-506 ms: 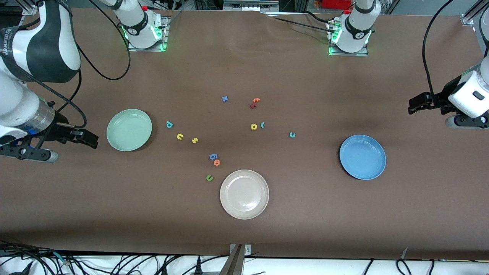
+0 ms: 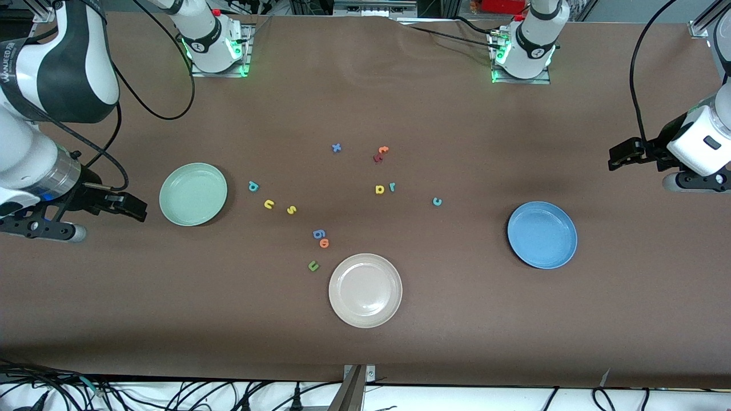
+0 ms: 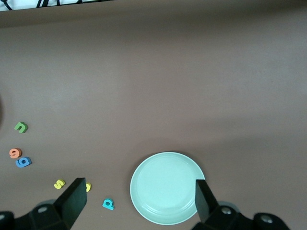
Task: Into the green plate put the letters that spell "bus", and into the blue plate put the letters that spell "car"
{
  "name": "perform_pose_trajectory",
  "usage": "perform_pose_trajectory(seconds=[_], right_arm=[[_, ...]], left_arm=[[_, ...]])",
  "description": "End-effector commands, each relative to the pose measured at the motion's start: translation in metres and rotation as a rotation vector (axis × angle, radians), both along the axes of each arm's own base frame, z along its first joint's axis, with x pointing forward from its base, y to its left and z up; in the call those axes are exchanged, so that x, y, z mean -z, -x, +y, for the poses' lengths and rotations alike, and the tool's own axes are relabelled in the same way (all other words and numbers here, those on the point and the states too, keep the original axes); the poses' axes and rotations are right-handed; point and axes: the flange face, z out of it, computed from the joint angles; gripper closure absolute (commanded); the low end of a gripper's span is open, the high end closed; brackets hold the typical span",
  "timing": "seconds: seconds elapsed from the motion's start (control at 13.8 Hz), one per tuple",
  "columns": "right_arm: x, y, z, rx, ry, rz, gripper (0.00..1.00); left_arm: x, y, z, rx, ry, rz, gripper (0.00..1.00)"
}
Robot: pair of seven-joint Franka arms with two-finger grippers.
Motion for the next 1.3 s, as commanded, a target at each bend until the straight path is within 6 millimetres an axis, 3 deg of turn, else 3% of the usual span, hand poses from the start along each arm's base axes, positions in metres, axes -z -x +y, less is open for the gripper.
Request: perform_pose_trajectory(seconds=[0.0,1.23], right_arm=[[-0.0093,0.003,-0.0024,-0.003,-0.023,-0.015,0.0],[-0.0095,0.0027,-0.0044,-0.011,-0.009,-0.017,0.0]], left_arm=[[-0.0041,-0.0013,-0.0028,0.023,0.015,-0.006,0.0],[-0.0004,-0.0025,-0.0071,0.029,0.013,0.002,0.0]])
